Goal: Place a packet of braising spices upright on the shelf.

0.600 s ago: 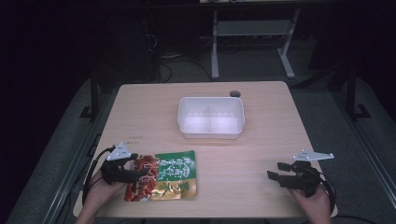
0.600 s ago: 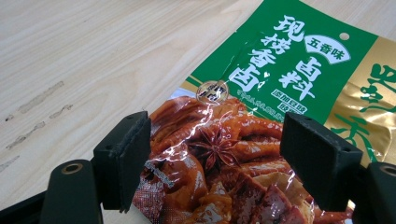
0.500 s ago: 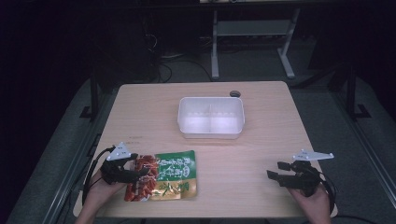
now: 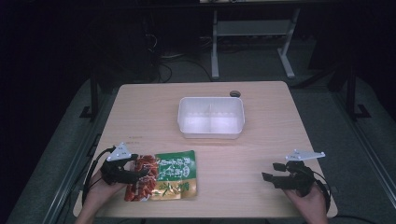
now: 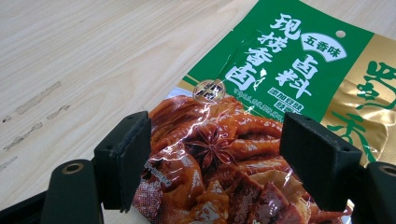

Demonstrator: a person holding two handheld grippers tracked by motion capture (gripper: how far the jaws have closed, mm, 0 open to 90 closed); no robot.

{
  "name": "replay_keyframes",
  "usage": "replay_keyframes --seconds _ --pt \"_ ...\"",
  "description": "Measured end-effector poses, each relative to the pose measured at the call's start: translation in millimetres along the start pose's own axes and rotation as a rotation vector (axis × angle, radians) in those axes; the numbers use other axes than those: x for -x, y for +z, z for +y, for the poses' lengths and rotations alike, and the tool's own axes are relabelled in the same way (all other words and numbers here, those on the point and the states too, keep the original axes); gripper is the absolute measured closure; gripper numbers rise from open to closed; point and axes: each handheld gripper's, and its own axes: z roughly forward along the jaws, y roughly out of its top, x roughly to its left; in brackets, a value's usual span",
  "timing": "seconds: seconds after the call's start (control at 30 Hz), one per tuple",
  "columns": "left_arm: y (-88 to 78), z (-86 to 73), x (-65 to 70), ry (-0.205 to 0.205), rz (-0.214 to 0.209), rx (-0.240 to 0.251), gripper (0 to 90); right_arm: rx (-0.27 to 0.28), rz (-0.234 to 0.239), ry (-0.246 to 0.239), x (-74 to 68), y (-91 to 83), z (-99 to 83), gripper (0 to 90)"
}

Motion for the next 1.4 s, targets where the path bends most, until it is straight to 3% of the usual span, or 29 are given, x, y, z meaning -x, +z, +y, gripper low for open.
replay_keyframes --seconds 0.43,0.73,0.9,1.1,1.4 --pt "2.3 2.1 5.0 0.014 -0.018 -0.014 26.5 -0.003 0.009 -0.004 -6.0 4.2 4.2 33.0" --pt "-1.6 2.1 5.7 0.033 -0.023 -0.019 38.5 -0.018 0.021 -0.041 -17.1 11.3 16.5 32.5" --pt "-4.5 1.7 4.5 0.040 -0.021 -0.030 49.2 -0.025 0.045 -0.069 -29.5 17.9 29.8 32.9" --pt "-6.3 -0.2 0.6 0.042 -0.027 -0.054 65.5 -0.067 0.080 -0.140 -58.7 38.2 55.6 35.0" --pt "-4.8 -2.0 -1.3 0.049 -0.035 -0.112 81.6 -0.102 0.132 -0.186 -87.5 62.6 81.1 38.8"
